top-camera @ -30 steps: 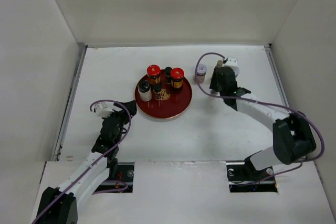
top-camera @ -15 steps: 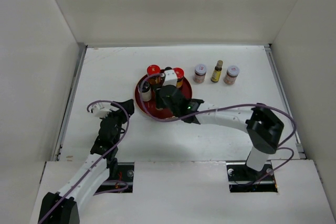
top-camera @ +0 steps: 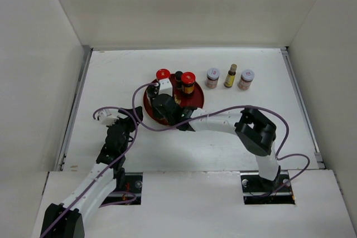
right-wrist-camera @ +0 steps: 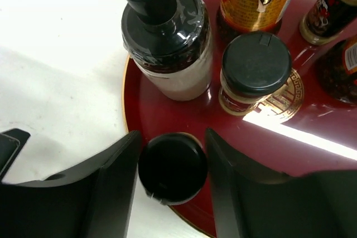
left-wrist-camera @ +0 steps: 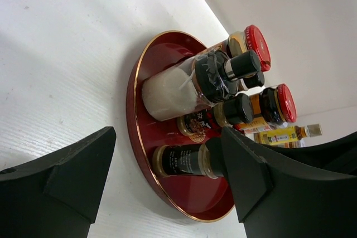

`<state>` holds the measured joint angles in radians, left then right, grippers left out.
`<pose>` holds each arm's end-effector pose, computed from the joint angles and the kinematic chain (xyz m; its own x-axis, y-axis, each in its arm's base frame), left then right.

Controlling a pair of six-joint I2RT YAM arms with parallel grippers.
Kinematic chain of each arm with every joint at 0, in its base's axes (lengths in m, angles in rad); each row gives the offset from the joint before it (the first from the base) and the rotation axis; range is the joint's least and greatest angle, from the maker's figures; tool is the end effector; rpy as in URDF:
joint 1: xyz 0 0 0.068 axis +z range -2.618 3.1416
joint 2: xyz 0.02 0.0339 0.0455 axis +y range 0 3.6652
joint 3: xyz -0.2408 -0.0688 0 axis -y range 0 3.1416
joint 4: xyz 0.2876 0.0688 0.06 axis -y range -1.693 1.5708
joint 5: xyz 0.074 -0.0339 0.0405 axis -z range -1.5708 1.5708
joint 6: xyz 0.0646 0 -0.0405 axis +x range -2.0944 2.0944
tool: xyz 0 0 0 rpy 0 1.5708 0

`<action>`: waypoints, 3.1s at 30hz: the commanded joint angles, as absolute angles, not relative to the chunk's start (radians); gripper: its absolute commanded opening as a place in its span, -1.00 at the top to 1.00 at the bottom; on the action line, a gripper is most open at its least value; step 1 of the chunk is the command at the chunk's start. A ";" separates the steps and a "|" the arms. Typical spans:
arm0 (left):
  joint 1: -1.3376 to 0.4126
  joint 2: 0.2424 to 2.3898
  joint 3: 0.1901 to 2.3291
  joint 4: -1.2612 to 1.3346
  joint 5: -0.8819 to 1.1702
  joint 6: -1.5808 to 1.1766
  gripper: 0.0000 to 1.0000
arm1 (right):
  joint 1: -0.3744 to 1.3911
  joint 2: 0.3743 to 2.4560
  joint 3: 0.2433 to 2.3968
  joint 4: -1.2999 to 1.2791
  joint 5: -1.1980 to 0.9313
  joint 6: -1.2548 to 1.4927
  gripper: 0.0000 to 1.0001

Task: Organize the condiment bottles

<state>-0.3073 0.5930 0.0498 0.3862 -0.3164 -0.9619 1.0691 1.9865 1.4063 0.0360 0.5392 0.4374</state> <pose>0.2265 -0.0508 0.1296 -0.0808 -0.7922 -0.6048 -0.1254 0.6101 -0.7824 0.2702 0.4237 0.1593 -0.4548 -0.0733 -0.8876 -0.3847 0.9150 0.1216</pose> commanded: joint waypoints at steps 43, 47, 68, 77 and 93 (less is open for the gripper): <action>-0.367 0.647 -0.067 0.574 -0.333 -0.894 -0.49 | 0.436 2.000 1.472 0.066 0.428 0.255 -0.82; -0.363 0.638 -0.071 0.572 -0.334 -0.894 -0.50 | 0.436 2.013 1.494 0.041 0.423 0.258 -0.74; -0.354 0.614 -0.069 0.538 -0.322 -0.899 -0.49 | 0.525 1.861 1.315 0.020 0.508 0.278 -0.01; -0.352 0.615 -0.071 0.537 -0.305 -0.905 -0.49 | 0.686 1.611 1.161 0.000 0.595 0.308 -0.05; -0.343 0.627 -0.069 0.537 -0.298 -0.914 -0.50 | 0.944 1.808 1.333 0.064 0.621 0.380 -0.09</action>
